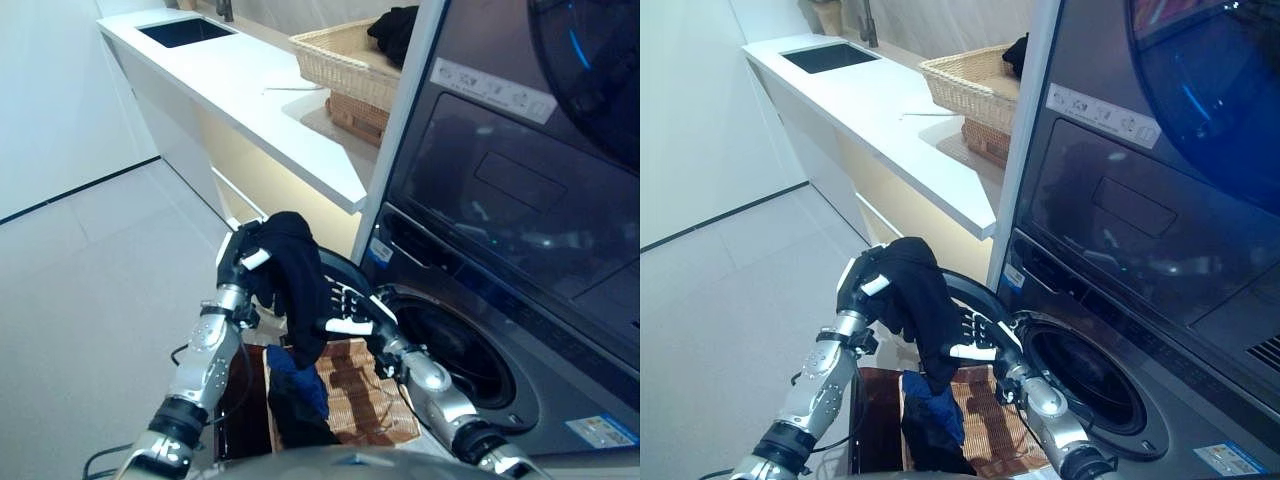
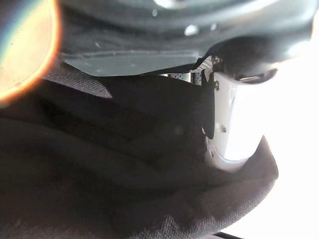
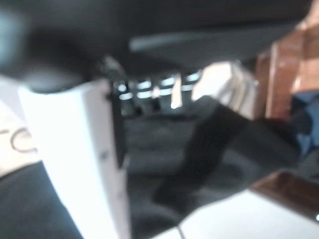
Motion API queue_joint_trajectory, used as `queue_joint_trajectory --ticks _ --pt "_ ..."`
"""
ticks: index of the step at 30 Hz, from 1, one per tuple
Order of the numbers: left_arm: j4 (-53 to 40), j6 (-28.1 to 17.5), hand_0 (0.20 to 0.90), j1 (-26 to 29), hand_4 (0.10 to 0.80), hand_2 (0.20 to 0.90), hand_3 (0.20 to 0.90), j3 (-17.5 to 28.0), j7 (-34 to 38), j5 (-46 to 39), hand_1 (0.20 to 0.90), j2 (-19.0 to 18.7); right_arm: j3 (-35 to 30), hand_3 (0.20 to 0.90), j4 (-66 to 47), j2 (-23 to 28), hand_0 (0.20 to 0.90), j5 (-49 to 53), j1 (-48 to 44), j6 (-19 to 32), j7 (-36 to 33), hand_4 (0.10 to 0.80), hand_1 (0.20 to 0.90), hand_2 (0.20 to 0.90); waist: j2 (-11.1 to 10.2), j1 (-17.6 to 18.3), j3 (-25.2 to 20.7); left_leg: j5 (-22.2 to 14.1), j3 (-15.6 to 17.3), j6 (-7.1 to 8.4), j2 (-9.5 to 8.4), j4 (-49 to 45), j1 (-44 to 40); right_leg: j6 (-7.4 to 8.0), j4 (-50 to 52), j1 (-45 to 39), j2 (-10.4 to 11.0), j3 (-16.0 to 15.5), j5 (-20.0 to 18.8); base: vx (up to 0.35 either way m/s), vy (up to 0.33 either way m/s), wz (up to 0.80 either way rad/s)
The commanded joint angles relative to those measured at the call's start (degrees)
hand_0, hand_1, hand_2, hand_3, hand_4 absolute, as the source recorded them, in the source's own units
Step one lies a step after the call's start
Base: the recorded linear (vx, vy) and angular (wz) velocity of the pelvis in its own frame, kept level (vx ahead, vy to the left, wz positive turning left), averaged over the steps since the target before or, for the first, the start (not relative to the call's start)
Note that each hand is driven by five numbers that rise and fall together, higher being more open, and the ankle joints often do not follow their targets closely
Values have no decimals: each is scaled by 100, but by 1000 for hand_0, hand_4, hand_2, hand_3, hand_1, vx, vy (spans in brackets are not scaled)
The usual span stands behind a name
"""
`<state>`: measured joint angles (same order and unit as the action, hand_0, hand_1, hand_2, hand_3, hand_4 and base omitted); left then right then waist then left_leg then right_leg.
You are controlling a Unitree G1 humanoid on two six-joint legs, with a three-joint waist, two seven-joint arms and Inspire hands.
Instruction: Pick up the clothes and place them into the washing machine
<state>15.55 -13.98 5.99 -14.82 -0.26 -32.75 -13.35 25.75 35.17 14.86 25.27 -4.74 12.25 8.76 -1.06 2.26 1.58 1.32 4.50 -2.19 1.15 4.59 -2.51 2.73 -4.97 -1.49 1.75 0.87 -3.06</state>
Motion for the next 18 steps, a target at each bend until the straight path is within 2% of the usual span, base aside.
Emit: queue_joint_trajectory --ticks 1,18 --pt "-472 -591 200 1097 300 200 200 -179 -170 -362 200 120 18 900 -38 -294 900 350 -726 367 -72 800 900 900 -112 -141 -334 -386 79 219 -153 41 -167 98 37 64 18 -267 52 0 0 0" --pt "-434 -581 200 1136 300 200 200 -482 -242 -660 200 306 595 900 -184 -422 900 438 -977 307 131 800 900 900 -117 -174 -330 -401 76 215 -153 41 -168 102 23 62 17 -265 56 0 0 0"
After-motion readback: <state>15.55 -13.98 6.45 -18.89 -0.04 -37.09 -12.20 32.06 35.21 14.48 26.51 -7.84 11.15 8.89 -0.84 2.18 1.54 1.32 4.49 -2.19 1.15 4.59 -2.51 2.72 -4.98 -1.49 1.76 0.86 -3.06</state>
